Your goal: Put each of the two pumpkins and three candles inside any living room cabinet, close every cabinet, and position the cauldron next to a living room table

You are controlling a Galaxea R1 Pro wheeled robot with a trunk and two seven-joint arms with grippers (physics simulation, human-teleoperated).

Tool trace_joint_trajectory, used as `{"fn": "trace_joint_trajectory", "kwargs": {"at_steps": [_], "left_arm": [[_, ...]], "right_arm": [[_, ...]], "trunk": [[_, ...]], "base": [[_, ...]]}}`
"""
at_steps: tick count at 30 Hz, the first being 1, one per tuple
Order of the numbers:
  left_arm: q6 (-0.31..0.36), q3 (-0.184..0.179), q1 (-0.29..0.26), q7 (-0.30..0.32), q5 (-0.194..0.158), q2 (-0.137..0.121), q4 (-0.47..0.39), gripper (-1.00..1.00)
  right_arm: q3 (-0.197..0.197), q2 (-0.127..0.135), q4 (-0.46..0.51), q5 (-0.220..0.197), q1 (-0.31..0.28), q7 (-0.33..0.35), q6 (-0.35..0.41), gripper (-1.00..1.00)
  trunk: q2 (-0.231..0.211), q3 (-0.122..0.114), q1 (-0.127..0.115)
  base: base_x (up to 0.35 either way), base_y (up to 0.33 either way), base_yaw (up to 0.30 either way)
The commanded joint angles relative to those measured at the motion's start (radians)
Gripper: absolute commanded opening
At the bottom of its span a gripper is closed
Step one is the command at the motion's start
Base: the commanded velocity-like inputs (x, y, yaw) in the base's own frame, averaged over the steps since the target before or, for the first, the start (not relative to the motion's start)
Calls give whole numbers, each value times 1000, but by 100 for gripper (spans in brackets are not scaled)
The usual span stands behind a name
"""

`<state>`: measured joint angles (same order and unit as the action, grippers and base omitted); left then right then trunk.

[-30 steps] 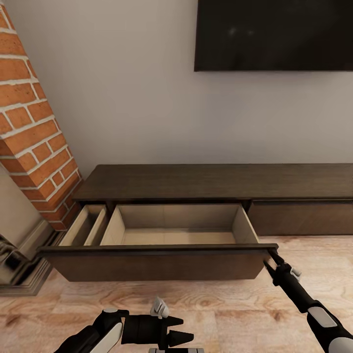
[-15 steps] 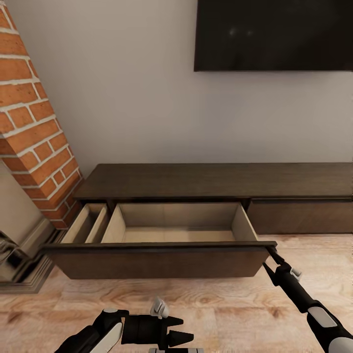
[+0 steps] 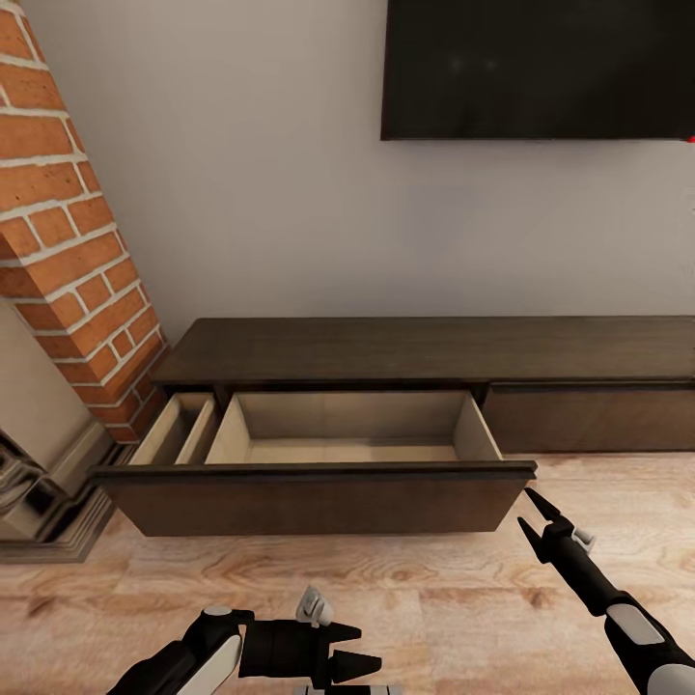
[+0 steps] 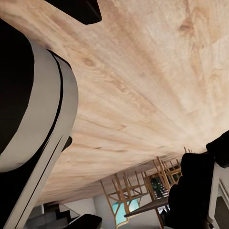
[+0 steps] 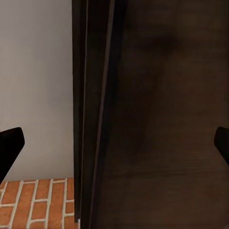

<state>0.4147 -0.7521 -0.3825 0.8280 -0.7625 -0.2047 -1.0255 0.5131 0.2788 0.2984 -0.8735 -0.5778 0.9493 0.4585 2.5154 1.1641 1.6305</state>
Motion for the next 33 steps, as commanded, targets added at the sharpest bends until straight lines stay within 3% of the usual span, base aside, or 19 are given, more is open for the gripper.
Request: {"fn": "trace_joint_trajectory", "kwargs": {"at_steps": [1,12,26,29,33], "left_arm": [[9,-3,-1,-1,-11,-1,-1,100],[10,-1,-1,-1,-15,-1,-20,100],[19,0,-1,12,-15,-1,-25,100],[19,-2,-1,25,-12,-1,-21,100],[20,-3,-1,32,-7,-1,-17,100]], "right_arm": [[1,0,-1,-6,-1,1,8,100],[2,0,-2,-6,-1,-4,8,100],[2,4,-2,-5,0,-14,8,100],[2,11,-3,-4,1,-15,8,100],[1,47,-13,-2,19,-15,9,100]], "trunk": [[0,1,0],[0,1,0],[-3,-53,-7],[-4,-65,-8],[-5,-80,-10]], "base": [[-7,0,0],[-2,0,0],[0,0,0],[0,0,0],[0,0,0]]}}
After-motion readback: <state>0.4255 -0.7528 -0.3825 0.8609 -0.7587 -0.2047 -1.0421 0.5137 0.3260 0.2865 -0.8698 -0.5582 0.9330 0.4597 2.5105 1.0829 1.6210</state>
